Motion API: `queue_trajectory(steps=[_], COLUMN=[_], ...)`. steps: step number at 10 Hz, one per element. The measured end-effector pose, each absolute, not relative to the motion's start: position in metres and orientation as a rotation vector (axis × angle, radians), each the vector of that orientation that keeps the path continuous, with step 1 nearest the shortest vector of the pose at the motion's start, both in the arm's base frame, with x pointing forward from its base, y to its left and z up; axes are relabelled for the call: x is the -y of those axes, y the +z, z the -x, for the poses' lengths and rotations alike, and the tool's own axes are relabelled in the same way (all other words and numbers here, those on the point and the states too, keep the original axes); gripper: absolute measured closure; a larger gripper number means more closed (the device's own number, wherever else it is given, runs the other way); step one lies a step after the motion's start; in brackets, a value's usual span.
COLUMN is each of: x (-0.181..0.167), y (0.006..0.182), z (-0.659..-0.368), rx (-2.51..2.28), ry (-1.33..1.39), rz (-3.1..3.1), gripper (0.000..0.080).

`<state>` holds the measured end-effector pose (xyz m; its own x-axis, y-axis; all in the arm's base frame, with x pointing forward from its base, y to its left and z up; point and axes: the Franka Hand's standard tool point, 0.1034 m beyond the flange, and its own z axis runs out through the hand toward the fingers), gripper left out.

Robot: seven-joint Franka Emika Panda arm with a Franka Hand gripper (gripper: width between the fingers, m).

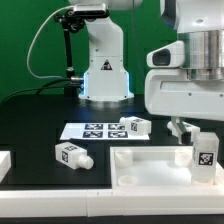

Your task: Assemble one leg

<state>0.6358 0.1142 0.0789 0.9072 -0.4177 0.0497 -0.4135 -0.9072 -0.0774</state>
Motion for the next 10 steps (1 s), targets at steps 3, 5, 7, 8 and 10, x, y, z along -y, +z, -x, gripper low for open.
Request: queue_trajectory(steps=[3, 5, 7, 8, 10], x=[-0.1123, -0.1121, -0.113, -0.1135, -0.1125], y=[0.0789, 0.0789, 0.0786, 0.0779, 0.078], z=[-0.6361, -0.6361, -0.6358, -0.636, -0.6383], rx=[-0.627, -0.714, -1.024, -1.267, -1.721], ry=[-0.101, -0.098, -0.084, -0.076, -0.033], rz=[3.01, 2.988, 2.889, 2.79, 2.502], gripper=[0.0405, 0.0514, 0.0514, 0.0514, 0.0514])
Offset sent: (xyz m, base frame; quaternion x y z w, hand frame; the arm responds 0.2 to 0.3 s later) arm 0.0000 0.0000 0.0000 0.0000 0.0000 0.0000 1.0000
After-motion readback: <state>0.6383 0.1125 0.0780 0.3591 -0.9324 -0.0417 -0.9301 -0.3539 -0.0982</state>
